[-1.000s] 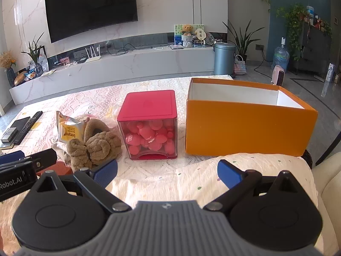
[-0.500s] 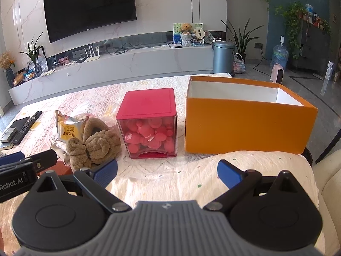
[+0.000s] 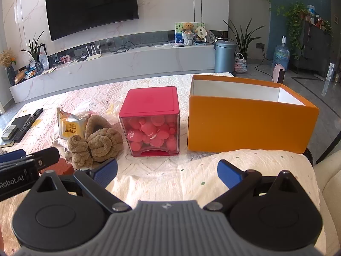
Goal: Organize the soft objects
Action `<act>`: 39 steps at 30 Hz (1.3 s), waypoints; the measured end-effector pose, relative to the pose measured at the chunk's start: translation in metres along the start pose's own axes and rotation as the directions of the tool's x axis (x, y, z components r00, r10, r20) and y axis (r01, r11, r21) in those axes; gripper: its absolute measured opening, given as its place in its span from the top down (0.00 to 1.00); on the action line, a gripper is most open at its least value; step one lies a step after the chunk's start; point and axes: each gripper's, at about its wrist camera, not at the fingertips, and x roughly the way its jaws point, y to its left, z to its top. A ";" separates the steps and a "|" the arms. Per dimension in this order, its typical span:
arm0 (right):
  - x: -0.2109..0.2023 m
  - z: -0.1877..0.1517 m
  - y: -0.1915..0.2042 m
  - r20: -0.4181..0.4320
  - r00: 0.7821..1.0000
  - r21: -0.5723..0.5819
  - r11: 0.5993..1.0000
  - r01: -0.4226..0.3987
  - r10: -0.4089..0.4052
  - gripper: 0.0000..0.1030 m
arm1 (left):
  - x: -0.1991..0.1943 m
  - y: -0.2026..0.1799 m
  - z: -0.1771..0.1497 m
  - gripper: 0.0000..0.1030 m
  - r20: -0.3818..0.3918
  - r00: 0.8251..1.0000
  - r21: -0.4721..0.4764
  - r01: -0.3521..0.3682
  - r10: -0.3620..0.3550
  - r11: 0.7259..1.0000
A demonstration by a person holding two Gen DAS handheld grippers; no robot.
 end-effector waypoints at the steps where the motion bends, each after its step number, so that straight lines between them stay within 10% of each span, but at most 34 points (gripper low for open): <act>1: 0.000 0.000 0.000 -0.002 1.000 0.002 1.000 0.000 0.000 0.05 | 0.000 0.000 0.000 0.12 -0.001 1.000 -0.001 0.000 0.000 1.000; 30: 0.025 0.001 0.014 -0.033 0.999 -0.048 0.999 -0.017 0.016 0.06 | 0.021 0.014 -0.003 0.20 -0.056 0.998 0.033 -0.011 0.012 0.999; 39: 0.063 0.006 0.041 -0.101 0.988 -0.142 0.981 -0.135 0.121 0.38 | 0.051 0.048 -0.005 0.43 -0.160 0.987 -0.017 0.034 -0.036 0.999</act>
